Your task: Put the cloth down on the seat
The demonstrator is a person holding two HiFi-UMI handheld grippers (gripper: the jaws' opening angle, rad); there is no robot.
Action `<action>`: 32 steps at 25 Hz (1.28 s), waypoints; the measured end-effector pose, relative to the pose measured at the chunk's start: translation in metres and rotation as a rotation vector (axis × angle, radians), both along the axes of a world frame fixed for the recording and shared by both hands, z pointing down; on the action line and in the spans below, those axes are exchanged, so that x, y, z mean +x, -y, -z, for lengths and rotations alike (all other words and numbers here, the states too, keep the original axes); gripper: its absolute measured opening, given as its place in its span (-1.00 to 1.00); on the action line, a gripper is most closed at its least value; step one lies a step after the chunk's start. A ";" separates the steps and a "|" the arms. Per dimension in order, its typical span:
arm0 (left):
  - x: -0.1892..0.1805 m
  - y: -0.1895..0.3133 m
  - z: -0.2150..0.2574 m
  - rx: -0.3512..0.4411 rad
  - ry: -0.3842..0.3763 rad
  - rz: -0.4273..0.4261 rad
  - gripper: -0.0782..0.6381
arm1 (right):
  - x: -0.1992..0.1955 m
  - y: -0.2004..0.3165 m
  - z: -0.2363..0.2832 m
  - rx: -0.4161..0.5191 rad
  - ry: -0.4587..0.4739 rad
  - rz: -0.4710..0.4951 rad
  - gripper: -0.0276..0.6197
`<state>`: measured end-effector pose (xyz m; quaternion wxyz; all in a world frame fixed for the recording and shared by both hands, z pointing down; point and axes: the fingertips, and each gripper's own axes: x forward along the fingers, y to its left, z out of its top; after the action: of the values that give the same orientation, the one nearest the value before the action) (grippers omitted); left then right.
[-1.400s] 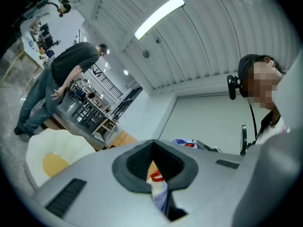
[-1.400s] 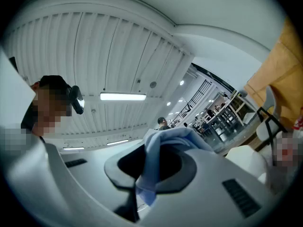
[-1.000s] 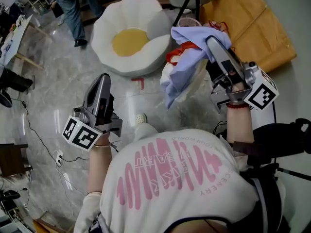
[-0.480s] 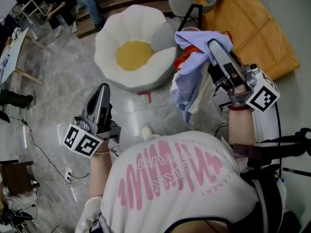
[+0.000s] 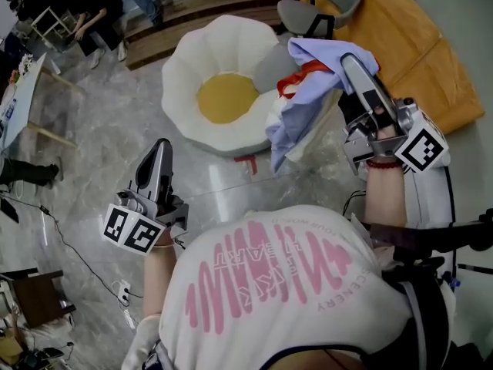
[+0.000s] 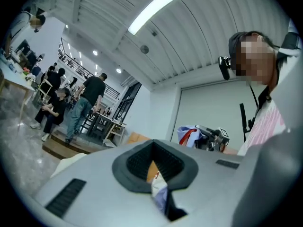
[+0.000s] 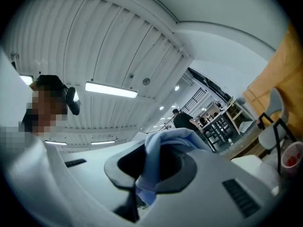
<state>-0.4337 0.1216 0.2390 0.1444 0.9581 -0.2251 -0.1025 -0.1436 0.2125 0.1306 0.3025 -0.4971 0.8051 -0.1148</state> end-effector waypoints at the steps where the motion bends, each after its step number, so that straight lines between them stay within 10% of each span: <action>1: 0.001 0.000 -0.003 -0.008 -0.001 -0.006 -0.76 | 0.002 0.000 -0.002 0.001 0.008 -0.007 -0.76; 32: -0.021 -0.030 -0.048 0.058 0.028 0.156 -0.76 | 0.030 -0.003 -0.010 0.209 0.053 0.037 -0.76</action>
<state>-0.4549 0.1513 0.2873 0.1051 0.9427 -0.2981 -0.1067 -0.1133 0.2155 0.1408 0.3716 -0.4447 0.8135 -0.0488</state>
